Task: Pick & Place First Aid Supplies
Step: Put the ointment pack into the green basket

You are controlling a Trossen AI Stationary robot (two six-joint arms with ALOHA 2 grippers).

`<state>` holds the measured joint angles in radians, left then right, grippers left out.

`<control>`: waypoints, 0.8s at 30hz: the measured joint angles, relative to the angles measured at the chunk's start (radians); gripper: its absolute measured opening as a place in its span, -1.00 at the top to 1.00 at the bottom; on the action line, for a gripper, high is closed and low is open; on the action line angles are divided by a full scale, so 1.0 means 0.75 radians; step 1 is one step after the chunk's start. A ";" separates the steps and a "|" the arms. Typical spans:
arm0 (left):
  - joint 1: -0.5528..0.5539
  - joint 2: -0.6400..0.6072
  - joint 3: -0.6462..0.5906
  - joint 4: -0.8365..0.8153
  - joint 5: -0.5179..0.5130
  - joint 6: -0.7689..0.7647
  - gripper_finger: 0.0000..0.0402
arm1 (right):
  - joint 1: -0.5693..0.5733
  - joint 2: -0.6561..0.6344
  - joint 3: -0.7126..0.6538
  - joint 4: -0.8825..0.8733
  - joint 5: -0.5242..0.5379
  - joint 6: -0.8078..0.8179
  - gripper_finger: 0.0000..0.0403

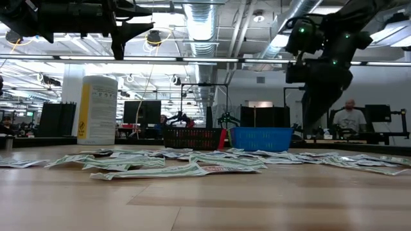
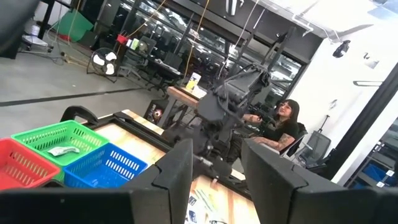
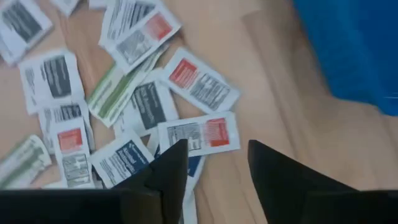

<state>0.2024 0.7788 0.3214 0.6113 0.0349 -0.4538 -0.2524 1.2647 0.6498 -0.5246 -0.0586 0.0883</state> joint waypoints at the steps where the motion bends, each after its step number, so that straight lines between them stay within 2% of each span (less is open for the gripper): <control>1: 0.000 0.000 0.000 0.000 0.000 0.000 0.30 | 0.009 0.019 0.000 0.005 0.000 -0.013 0.13; 7: 0.000 0.000 0.000 0.000 0.000 -0.030 0.30 | 0.046 0.146 0.000 0.103 0.006 -0.084 -0.07; 11: 0.000 0.000 0.000 0.000 0.000 -0.030 0.30 | 0.042 0.226 -0.001 0.143 0.007 -0.114 -0.13; 24: 0.000 0.000 0.000 0.000 -0.001 -0.030 0.30 | -0.016 0.390 0.006 0.181 0.010 -0.167 -0.05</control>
<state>0.2024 0.7788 0.3214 0.6113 0.0345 -0.4763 -0.2642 1.5575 0.6540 -0.3892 -0.0509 -0.0372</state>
